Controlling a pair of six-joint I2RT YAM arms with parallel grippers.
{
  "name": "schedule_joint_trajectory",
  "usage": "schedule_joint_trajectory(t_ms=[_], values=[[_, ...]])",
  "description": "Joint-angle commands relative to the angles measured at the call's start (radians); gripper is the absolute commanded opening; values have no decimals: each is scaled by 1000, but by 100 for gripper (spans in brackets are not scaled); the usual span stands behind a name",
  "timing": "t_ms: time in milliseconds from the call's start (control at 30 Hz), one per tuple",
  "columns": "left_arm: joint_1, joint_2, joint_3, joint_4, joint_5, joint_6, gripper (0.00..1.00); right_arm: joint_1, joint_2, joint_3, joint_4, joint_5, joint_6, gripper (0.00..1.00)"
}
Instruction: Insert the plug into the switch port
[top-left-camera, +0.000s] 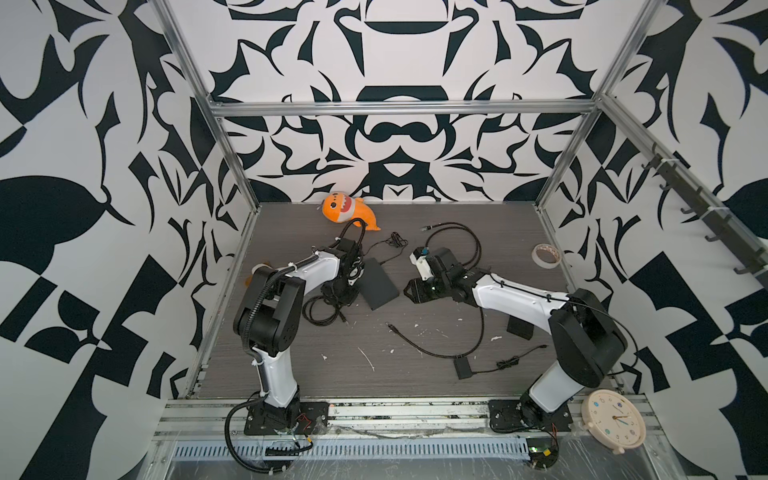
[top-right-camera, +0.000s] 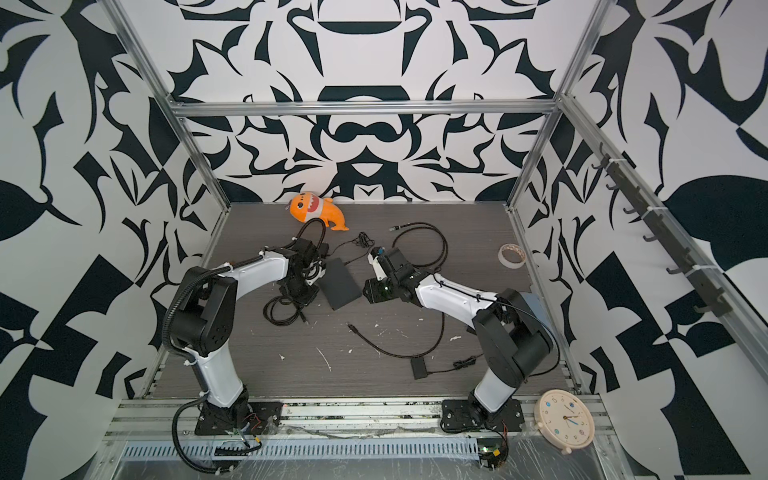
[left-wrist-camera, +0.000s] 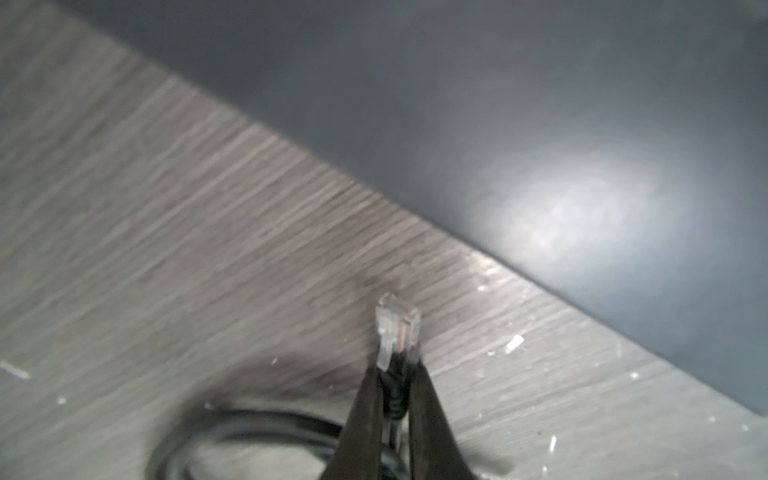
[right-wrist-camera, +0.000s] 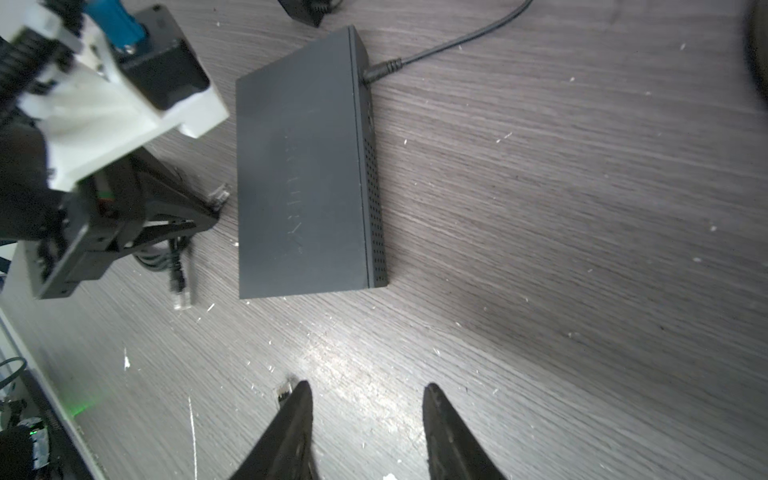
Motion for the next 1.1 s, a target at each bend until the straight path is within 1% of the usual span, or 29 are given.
schedule_joint_trajectory(t_ms=[0, 133, 233, 300, 400, 500, 733, 833, 1067], values=[[-2, -68, 48, -10, 96, 6, 9, 5, -45, 45, 11, -61, 19, 46], [-2, -182, 66, 16, 221, 43, 8, 35, -53, 70, 37, -58, 95, 46], [-6, -238, 52, 41, 297, 62, 8, 46, -58, 59, 141, -77, 234, 46], [-17, -260, 43, 48, 309, 76, 8, 50, -77, 37, 228, -70, 328, 46], [-32, -276, 38, 42, 308, 93, 8, 64, -96, 26, 303, -37, 412, 46], [-36, -288, 31, 46, 313, 97, 9, 89, -88, 55, 298, -1, 427, 46], [-53, -307, 23, 56, 322, 100, 9, 110, -9, 80, 358, 3, 486, 46], [-57, -306, 19, 57, 326, 100, 10, 116, 11, 84, 393, 16, 495, 46], [-71, -305, 18, 61, 326, 103, 10, 117, 61, 124, 409, 27, 495, 46]])
